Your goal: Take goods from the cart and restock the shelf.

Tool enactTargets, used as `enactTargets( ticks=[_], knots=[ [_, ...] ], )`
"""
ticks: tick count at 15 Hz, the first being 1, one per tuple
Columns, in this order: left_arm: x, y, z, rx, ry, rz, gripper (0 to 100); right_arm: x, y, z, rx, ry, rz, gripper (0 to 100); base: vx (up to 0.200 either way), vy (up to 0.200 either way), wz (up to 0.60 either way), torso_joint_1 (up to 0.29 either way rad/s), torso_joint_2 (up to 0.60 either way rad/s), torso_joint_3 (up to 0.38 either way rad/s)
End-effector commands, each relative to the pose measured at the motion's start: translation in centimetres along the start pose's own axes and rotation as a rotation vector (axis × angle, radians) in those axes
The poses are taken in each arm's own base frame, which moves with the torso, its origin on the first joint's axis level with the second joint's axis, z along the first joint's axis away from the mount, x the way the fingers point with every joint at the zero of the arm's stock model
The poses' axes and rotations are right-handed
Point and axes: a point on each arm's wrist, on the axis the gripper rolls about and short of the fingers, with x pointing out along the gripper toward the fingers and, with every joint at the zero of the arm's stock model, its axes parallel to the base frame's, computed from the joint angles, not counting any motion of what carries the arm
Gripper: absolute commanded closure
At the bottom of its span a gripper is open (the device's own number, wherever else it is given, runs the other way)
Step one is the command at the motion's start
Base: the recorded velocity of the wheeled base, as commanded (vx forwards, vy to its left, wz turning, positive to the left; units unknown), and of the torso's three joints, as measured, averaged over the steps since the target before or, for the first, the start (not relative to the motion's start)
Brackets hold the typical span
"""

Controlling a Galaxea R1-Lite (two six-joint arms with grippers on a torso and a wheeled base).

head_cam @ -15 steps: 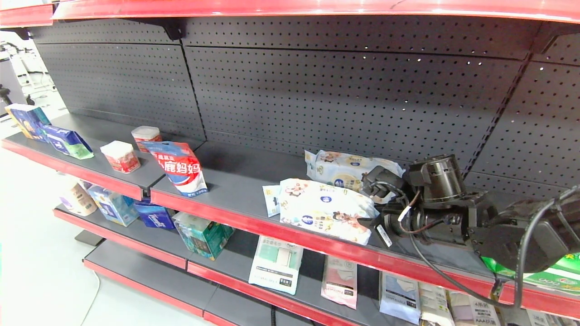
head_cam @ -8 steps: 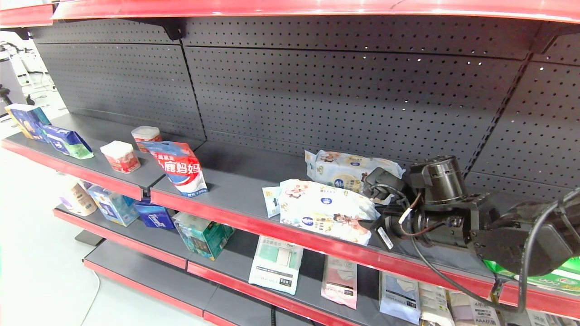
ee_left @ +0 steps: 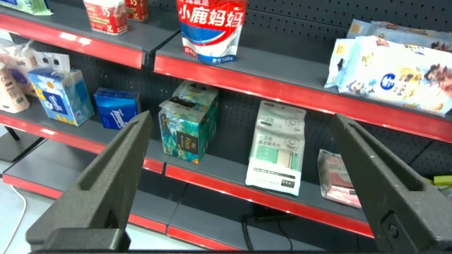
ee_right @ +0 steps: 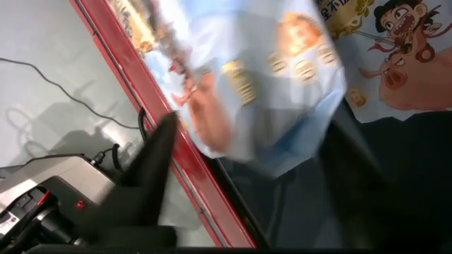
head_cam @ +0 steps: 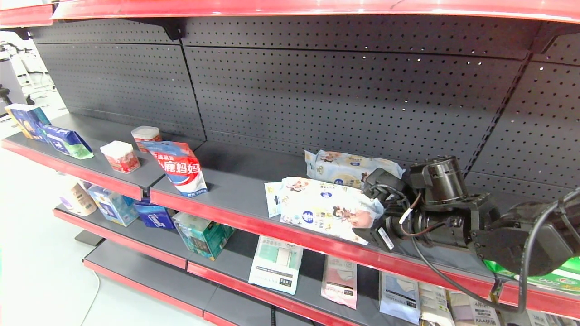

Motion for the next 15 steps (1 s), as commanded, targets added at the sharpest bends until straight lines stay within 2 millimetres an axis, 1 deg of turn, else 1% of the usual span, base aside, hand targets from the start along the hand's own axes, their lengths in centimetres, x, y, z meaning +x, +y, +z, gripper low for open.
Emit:
enactTargets(
  ticks=[1,5,6,7,8,9,11,12,13,15],
  knots=[
    [0.0,0.0,0.0,-0.001,0.0,0.0,0,-0.1,0.0,0.0,-0.001,-0.004,0.0,0,0.0,0.0,0.0,0.0,0.0,0.0],
    [0.0,0.0,0.0,-0.001,0.001,0.0,0,-1.2,-0.6,0.2,0.017,-0.025,-0.021,0,0.0,0.0,0.0,0.0,0.0,0.0],
    [0.0,0.0,0.0,-0.001,0.001,0.0,0,-2.3,-0.7,-0.1,0.037,-0.034,-0.028,0,0.0,0.0,0.0,0.0,0.0,0.0],
    [0.0,0.0,0.0,-0.001,0.001,0.0,0,-2.8,-0.7,-0.3,0.044,-0.037,-0.03,0,0.0,0.0,0.0,0.0,0.0,0.0],
    [0.0,0.0,0.0,-0.001,0.001,0.0,0,-3.9,-1.0,-0.6,0.064,-0.048,-0.042,0,0.0,0.0,0.0,0.0,0.0,0.0],
    [0.0,0.0,0.0,-0.001,0.001,0.0,0,-4.4,-1.3,-0.8,0.079,-0.055,-0.056,0,0.0,0.0,0.0,0.0,0.0,0.0],
    [0.0,0.0,0.0,-0.001,0.001,0.0,0,-7.5,-3.4,-1.0,0.169,-0.12,-0.146,0,0.0,0.0,0.0,0.0,0.0,0.0],
    [0.0,0.0,0.0,-0.001,0.001,0.0,0,-9.4,-4.2,-1.5,0.212,-0.152,-0.19,0,0.0,0.0,0.0,0.0,0.0,0.0],
    [0.0,0.0,0.0,-0.001,0.0,0.0,0,-10.6,-4.4,-2.2,0.228,-0.16,-0.218,0,0.0,0.0,0.0,0.0,0.0,0.0],
    [0.0,0.0,0.0,-0.001,0.001,0.0,0,-14.7,-4.5,-5.3,0.27,-0.19,-0.313,0,0.0,0.0,0.0,0.0,0.0,0.0]
  ],
)
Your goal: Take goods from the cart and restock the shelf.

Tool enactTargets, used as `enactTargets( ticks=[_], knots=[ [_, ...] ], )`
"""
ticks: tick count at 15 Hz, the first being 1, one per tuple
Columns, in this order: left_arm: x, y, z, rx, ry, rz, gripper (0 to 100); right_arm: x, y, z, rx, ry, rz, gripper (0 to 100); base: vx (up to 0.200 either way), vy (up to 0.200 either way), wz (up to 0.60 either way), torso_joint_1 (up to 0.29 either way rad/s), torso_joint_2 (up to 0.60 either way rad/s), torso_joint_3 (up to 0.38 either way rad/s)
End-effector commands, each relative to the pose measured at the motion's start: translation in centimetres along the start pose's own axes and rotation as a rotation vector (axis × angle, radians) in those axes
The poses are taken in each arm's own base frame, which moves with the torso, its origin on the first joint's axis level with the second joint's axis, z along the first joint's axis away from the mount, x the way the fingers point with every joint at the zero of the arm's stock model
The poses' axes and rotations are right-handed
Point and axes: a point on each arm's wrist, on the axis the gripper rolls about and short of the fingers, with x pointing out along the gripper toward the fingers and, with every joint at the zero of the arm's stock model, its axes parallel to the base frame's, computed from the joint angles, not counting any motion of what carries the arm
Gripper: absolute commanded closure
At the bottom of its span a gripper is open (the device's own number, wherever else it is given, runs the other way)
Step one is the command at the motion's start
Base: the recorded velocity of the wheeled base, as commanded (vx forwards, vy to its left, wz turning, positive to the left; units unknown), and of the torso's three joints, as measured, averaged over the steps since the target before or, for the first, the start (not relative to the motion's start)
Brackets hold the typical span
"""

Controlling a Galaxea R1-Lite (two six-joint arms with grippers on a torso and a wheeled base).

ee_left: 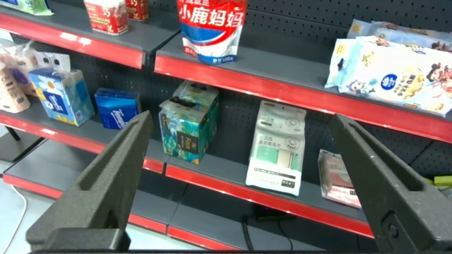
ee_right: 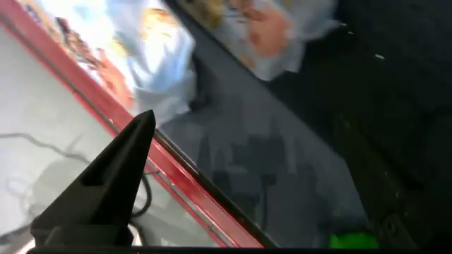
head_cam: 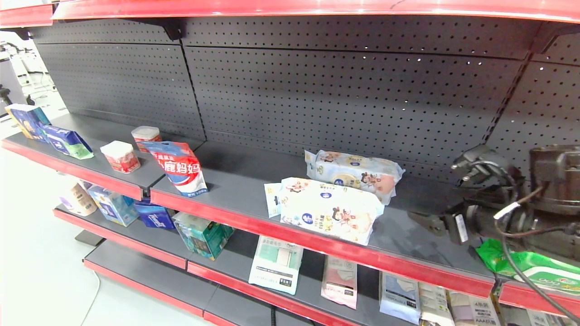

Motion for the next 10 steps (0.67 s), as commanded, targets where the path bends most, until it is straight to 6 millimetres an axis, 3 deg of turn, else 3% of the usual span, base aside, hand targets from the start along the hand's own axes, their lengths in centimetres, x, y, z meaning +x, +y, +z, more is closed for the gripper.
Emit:
enactTargets(
  ticks=[1,3,4,6,10],
  knots=[
    [0.0,0.0,0.0,0.0,0.001,0.0,0,-6.8,-1.8,-3.1,0.063,-0.09,-0.14,0,0.0,0.0,0.0,0.0,0.0,0.0],
    [0.0,0.0,0.0,0.0,0.001,0.0,0,-10.2,-1.5,-6.0,0.073,-0.133,-0.218,0,0.0,0.0,0.0,0.0,0.0,0.0],
    [0.0,0.0,0.0,0.0,0.001,0.0,0,-12.6,-0.9,-8.6,0.094,-0.174,-0.299,0,0.0,0.0,0.0,0.0,0.0,0.0],
    [0.0,0.0,0.0,0.0,0.001,0.0,0,-14.3,1.0,-12.3,0.118,-0.244,-0.274,0,0.0,0.0,0.0,0.0,0.0,0.0],
    [0.0,0.0,0.0,0.0,0.001,-0.002,0,-17.3,4.0,-17.8,0.219,-0.407,-0.182,0,0.0,0.0,0.0,0.0,0.0,0.0]
  ],
)
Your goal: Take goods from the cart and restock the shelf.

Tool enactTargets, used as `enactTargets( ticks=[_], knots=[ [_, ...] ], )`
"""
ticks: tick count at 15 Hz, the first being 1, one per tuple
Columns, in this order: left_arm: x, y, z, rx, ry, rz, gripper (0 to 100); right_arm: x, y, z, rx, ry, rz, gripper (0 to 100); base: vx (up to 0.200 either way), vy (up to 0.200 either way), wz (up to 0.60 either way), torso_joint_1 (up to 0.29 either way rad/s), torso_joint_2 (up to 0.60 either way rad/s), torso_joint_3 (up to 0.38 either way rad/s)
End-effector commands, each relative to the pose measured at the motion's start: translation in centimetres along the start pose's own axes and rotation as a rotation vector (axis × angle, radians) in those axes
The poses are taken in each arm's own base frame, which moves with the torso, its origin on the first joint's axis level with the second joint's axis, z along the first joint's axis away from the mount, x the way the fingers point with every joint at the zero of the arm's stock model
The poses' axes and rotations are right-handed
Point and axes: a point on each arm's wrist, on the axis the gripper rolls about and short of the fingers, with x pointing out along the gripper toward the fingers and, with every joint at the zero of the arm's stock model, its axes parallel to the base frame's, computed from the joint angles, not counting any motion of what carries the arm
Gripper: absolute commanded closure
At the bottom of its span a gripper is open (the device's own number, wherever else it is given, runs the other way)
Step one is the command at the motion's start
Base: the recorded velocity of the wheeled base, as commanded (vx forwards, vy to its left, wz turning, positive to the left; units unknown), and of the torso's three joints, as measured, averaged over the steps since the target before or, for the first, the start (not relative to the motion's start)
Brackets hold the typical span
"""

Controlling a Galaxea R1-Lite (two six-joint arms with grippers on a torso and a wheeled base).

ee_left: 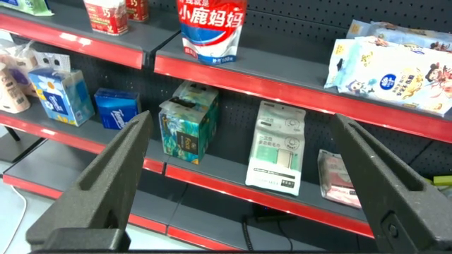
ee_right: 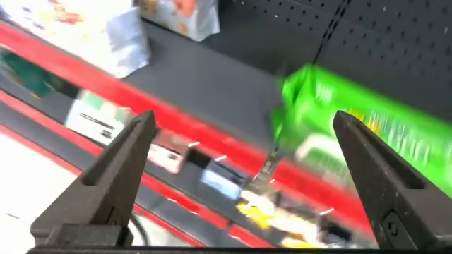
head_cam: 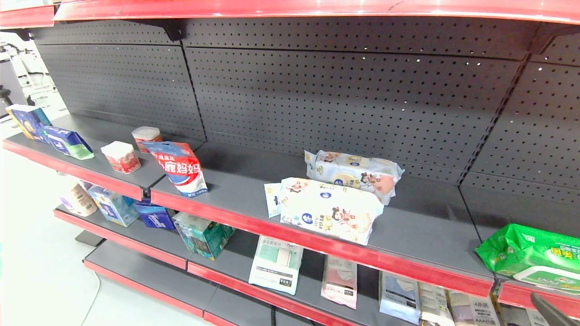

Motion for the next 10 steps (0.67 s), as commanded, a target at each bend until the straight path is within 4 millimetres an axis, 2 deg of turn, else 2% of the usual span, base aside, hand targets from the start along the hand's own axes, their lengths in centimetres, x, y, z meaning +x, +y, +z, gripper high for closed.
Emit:
enactTargets(
  ticks=[1,4,7,10],
  knots=[
    [0.01,0.0,0.0,0.001,0.001,0.001,0,-4.38,1.14,-4.9,0.078,-0.143,0.033,0,0.0,0.0,0.0,0.0,0.0,0.0],
    [0.01,0.0,0.0,-0.001,0.001,0.001,0,-4.64,1.03,-4.81,0.143,-0.214,-0.048,0,0.0,0.0,0.0,0.0,0.0,0.0],
    [0.01,0.0,0.0,-0.001,0.001,0.001,0,-4.42,0.77,-5.35,0.176,-0.189,-0.181,0,0.0,0.0,0.0,0.0,0.0,0.0],
    [-0.01,-0.02,0.01,0.006,-0.002,-0.005,0,-4.39,0.84,-5.42,0.152,-0.181,-0.155,0,0.0,0.0,0.0,0.0,0.0,0.0]
  ],
)
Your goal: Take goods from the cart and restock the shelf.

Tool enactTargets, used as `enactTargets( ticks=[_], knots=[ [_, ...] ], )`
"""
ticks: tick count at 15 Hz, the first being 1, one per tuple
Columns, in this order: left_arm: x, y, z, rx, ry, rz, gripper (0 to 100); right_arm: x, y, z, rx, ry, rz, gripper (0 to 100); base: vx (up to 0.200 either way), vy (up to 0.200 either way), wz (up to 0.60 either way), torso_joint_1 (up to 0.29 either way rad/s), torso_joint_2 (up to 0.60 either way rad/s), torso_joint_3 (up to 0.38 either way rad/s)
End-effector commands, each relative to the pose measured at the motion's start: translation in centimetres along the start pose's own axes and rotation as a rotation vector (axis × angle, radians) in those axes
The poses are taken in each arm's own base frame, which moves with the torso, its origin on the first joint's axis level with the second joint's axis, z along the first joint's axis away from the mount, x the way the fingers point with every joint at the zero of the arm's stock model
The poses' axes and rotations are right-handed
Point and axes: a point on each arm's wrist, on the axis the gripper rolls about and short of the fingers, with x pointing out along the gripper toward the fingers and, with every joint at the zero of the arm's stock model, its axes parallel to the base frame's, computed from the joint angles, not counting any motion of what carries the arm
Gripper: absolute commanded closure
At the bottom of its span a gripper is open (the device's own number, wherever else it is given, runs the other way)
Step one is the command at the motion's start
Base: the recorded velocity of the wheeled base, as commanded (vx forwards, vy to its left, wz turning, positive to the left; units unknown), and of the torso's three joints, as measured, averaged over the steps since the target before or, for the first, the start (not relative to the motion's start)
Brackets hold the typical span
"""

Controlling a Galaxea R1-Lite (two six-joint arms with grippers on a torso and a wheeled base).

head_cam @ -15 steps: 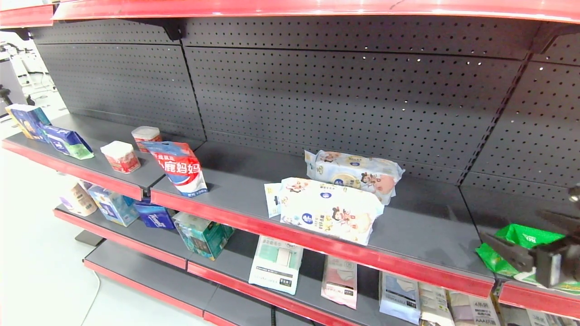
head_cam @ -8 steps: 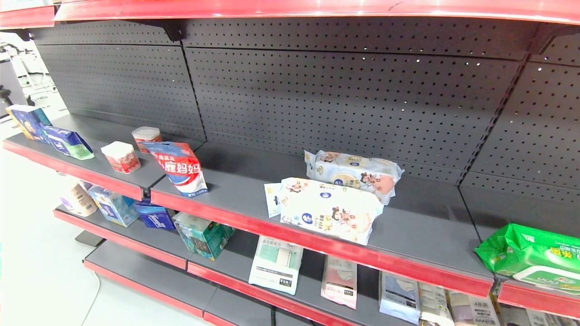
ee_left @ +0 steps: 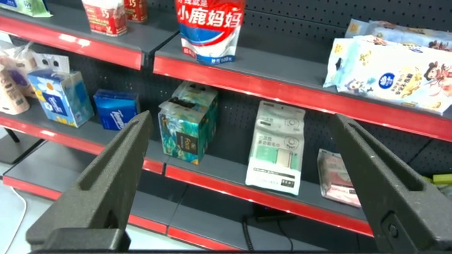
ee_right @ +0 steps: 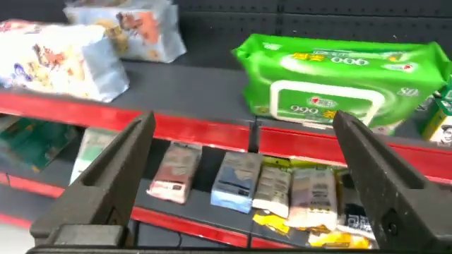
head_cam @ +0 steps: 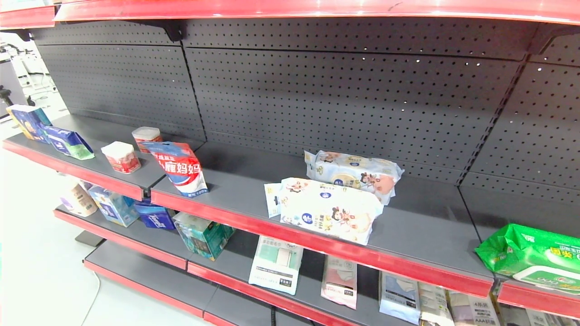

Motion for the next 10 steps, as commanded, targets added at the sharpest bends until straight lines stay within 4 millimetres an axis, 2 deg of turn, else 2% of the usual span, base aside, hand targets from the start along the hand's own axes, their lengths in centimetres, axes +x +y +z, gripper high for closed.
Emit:
enactTargets(
  ticks=[1,6,10],
  knots=[
    [-0.01,0.01,0.02,-0.014,-0.002,0.006,0,-0.03,0.08,-0.1,-0.015,-0.002,0.038,0,0.0,0.0,0.0,0.0,0.0,0.0],
    [0.01,0.01,0.02,-0.027,0.0,0.006,0,-0.03,0.08,-0.1,-0.013,-0.002,0.038,0,0.0,0.0,0.0,0.0,0.0,0.0],
    [0.01,0.01,0.0,-0.022,0.001,0.004,0,-0.03,0.09,-0.1,-0.013,-0.002,0.04,0,0.0,0.0,-0.6,0.007,0.0,0.004]
  ],
)
